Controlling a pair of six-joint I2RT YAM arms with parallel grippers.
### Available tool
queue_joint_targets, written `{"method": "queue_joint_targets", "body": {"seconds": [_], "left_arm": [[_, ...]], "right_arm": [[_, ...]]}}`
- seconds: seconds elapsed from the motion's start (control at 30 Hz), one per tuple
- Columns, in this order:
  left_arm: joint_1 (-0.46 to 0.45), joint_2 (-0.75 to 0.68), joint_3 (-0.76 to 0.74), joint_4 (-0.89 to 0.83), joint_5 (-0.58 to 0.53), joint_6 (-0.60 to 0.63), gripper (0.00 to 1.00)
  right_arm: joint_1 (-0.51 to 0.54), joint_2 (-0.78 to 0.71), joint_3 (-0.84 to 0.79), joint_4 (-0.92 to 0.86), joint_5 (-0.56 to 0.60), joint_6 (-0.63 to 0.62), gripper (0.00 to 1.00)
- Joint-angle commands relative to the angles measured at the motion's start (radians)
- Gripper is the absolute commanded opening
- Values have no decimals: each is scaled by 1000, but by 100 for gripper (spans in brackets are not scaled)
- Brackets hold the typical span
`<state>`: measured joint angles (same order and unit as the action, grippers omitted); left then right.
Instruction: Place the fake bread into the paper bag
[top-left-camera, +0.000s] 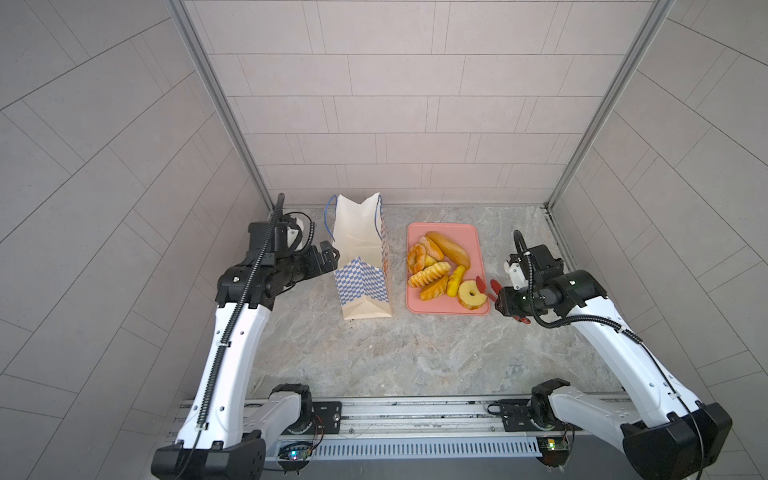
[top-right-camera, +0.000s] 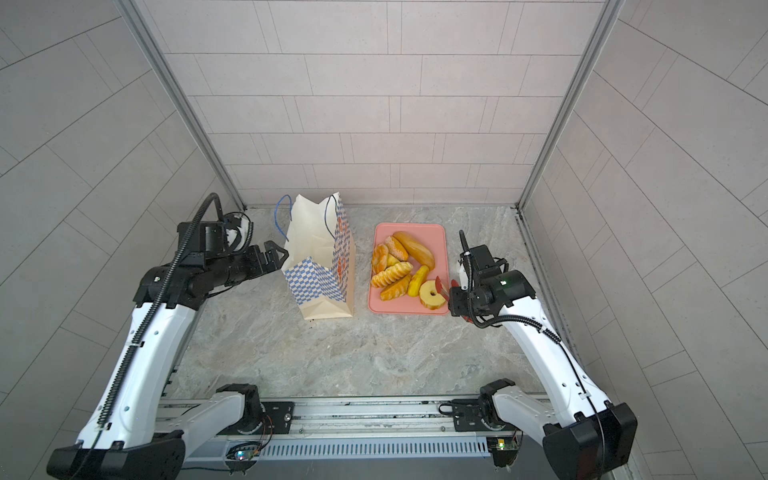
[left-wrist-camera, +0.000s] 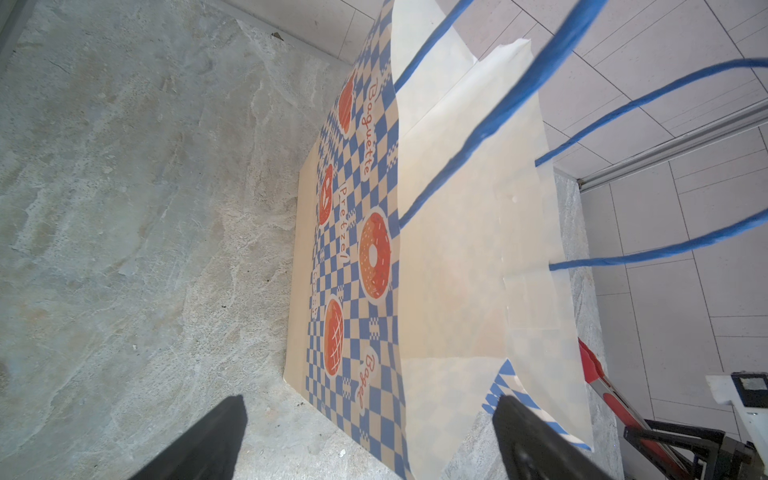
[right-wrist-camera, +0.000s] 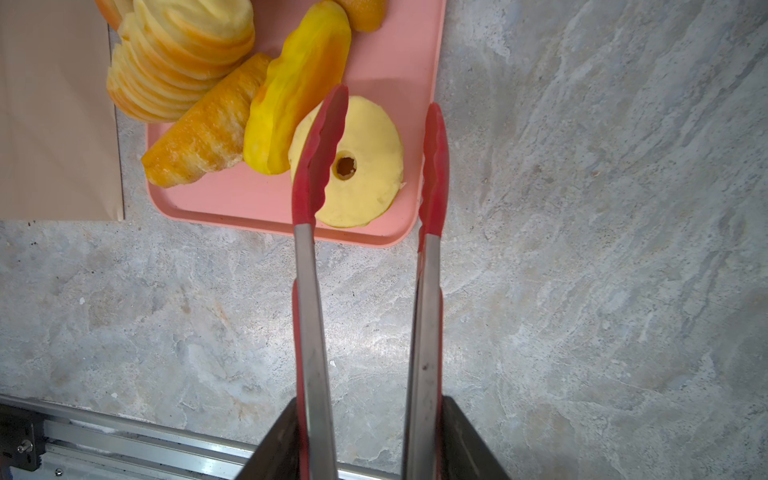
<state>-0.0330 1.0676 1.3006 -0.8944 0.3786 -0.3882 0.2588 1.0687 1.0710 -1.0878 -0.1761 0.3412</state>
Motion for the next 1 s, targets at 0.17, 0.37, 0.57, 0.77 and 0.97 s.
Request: {"method": "queue_joint_targets", "body": {"seconds": [0.17,0.37,0.57,0.77,0.97], "left_arm": [[3,-9,-21,35,14,-5,100],[3,-12,-26,36,19,-2,100],[3,-22,-33,35,23,2,100],[3,-27,-36,33,25,2,100],[2,-33,-43,36,25,0,100]], "right_arm": [[93,-50,17,-71,89,65,50],[198,-68,-19,-77,151,137,52],[276,-71,-41,-80,198,189,54],[302,-68,-66,-59,201,201,56],[320,-51,-77,-45,203,201,58]]}}
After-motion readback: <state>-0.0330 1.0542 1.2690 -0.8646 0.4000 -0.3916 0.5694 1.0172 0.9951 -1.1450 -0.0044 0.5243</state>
